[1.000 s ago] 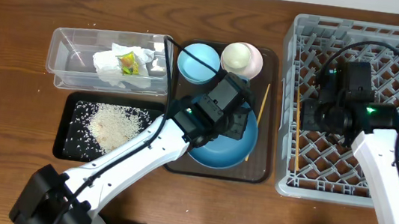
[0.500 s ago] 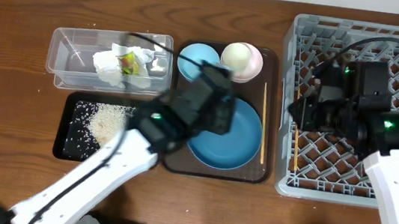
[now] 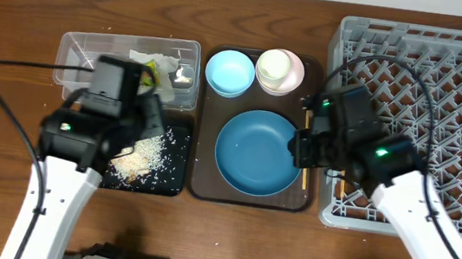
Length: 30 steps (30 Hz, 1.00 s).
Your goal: Sort waste into correct bins and load items into the dishwasher rack
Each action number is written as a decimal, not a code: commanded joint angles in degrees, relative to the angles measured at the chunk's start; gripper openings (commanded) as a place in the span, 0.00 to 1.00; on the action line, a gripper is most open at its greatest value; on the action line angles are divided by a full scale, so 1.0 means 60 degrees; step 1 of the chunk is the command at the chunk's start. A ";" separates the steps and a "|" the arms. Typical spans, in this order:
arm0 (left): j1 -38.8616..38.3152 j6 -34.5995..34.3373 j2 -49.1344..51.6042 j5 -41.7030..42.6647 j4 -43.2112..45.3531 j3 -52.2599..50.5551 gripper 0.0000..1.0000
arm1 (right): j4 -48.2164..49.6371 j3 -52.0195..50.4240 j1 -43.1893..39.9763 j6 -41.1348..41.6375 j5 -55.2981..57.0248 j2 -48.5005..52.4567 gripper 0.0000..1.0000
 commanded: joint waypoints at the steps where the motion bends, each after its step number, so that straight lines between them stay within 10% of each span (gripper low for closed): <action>1: 0.0710 0.0058 -0.0047 -0.0364 -0.0317 0.0211 0.61 | 0.0692 -0.0401 0.0783 0.0448 0.0721 0.0219 0.11; 12: 0.2171 -0.0226 -0.0022 -0.2218 -0.1042 0.0211 0.64 | 0.4517 -0.1311 0.3300 0.0590 0.0980 0.2004 0.16; 17: 0.2659 -0.0277 -0.0022 -0.2218 -0.1045 0.0204 0.81 | 0.5665 -0.1308 0.3923 0.0586 0.1880 0.3155 0.15; 30: 0.2656 -0.0273 -0.0022 -0.2218 -0.1045 0.0204 0.89 | 0.6492 -0.1118 0.3996 0.0583 0.2896 0.3126 0.01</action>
